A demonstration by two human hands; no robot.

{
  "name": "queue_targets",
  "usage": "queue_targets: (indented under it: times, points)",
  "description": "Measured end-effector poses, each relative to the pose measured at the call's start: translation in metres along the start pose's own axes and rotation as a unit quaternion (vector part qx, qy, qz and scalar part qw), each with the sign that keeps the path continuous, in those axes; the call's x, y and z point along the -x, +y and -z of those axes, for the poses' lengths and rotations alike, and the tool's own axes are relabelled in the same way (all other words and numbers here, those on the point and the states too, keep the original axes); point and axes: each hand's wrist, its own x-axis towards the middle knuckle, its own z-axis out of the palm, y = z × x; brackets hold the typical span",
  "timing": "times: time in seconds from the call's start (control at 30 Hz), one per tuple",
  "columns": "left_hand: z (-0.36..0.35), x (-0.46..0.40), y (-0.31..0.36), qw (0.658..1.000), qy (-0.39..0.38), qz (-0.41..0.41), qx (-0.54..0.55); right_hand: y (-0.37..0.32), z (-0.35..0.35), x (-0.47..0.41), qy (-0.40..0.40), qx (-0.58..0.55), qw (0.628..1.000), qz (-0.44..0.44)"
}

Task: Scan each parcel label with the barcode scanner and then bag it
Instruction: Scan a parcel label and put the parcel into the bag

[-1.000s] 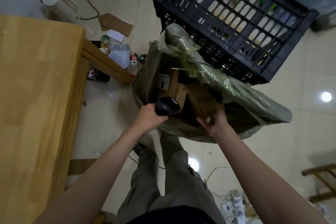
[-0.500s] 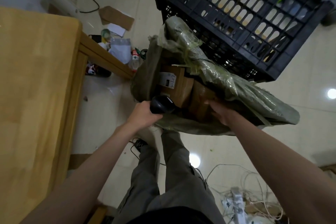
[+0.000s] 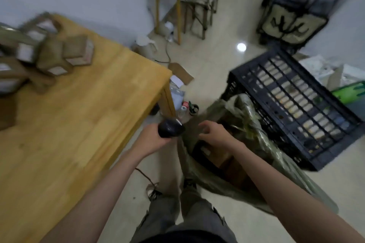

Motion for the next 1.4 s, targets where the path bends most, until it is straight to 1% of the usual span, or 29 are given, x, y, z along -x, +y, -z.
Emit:
queue_targets:
  times: [0.1, 0.23, 0.33, 0.47, 0.57, 0.67, 0.8, 0.93, 1.07, 1.17, 1.23, 1.33, 1.4]
  points:
    - [0.048, 0.024, -0.035, 0.995, 0.07, 0.057, 0.041, -0.066, 0.001, -0.005, -0.021, 0.071, 0.995, 0.072]
    - [0.108, 0.063, -0.096, 0.978, 0.147, 0.119, 0.091, -0.159, -0.021, -0.014, -0.042, 0.172, 0.973, 0.146]
    - [0.142, 0.098, -0.142, 0.959, 0.202, 0.161, 0.116, -0.228, -0.052, -0.02, -0.082, 0.195, 0.958, 0.194]
    - [0.176, 0.15, -0.196, 0.927, 0.274, 0.211, 0.144, -0.316, -0.102, -0.017, -0.132, 0.235, 0.928, 0.259]
    - [0.196, 0.183, -0.23, 0.906, 0.311, 0.242, 0.154, -0.363, -0.141, -0.011, -0.156, 0.251, 0.908, 0.296]
    - [0.211, 0.208, -0.261, 0.884, 0.347, 0.261, 0.17, -0.398, -0.176, -0.009, -0.165, 0.254, 0.898, 0.319]
    - [0.235, 0.228, -0.291, 0.872, 0.364, 0.283, 0.166, -0.44, -0.212, -0.012, -0.172, 0.272, 0.885, 0.336]
    - [0.266, 0.233, -0.315, 0.857, 0.383, 0.295, 0.177, -0.484, -0.231, -0.016, -0.175, 0.284, 0.871, 0.361]
    - [0.301, 0.227, -0.336, 0.845, 0.405, 0.305, 0.174, -0.53, -0.243, -0.026, -0.16, 0.313, 0.853, 0.387]
    - [0.334, 0.215, -0.35, 0.842, 0.409, 0.316, 0.155, -0.571, -0.249, -0.037, -0.164, 0.333, 0.837, 0.403]
    - [0.36, 0.207, -0.357, 0.84, 0.416, 0.314, 0.15, -0.602, -0.254, -0.047, -0.154, 0.337, 0.823, 0.431]
    - [0.404, 0.194, -0.371, 0.83, 0.438, 0.309, 0.151, -0.651, -0.26, -0.064, -0.147, 0.304, 0.828, 0.447]
    - [0.432, 0.18, -0.383, 0.818, 0.454, 0.312, 0.168, -0.681, -0.266, -0.077, -0.145, 0.289, 0.832, 0.451]
